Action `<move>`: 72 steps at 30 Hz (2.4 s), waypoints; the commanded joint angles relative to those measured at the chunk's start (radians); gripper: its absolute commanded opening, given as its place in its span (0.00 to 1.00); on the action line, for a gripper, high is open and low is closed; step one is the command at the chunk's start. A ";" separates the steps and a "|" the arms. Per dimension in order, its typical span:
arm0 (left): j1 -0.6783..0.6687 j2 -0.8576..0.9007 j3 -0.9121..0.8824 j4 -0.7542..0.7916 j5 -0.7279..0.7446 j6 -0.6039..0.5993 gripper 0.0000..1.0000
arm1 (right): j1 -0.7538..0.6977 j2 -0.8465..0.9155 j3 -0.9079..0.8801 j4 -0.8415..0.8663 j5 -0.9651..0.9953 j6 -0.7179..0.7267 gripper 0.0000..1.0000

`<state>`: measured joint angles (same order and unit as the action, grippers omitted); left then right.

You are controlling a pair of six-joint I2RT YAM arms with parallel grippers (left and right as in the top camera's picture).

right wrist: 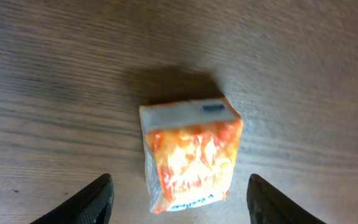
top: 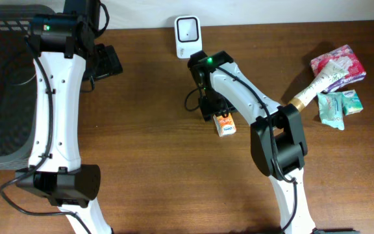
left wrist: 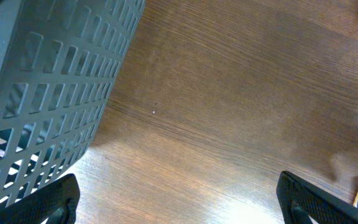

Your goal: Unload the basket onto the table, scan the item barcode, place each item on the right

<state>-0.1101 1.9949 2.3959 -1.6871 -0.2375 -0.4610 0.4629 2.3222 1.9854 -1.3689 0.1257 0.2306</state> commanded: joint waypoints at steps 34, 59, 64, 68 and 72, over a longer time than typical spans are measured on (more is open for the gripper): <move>-0.003 -0.025 0.011 -0.001 -0.011 -0.001 0.99 | -0.323 0.030 0.338 0.808 -0.632 0.158 0.04; -0.003 -0.025 0.011 -0.001 -0.011 -0.001 0.99 | -0.301 0.159 0.033 0.971 0.117 0.100 0.62; -0.003 -0.025 0.011 -0.001 -0.011 -0.001 0.99 | -0.300 0.200 0.033 0.925 0.141 0.100 0.20; -0.003 -0.025 0.011 -0.001 -0.011 -0.001 0.99 | -0.343 0.130 0.063 0.641 0.163 0.100 0.04; -0.003 -0.025 0.011 -0.001 -0.011 -0.001 0.99 | -0.455 0.015 0.063 0.224 0.170 0.100 0.04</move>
<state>-0.1101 1.9934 2.3962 -1.6859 -0.2379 -0.4610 0.0635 2.4123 2.0575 -1.0576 0.2729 0.3229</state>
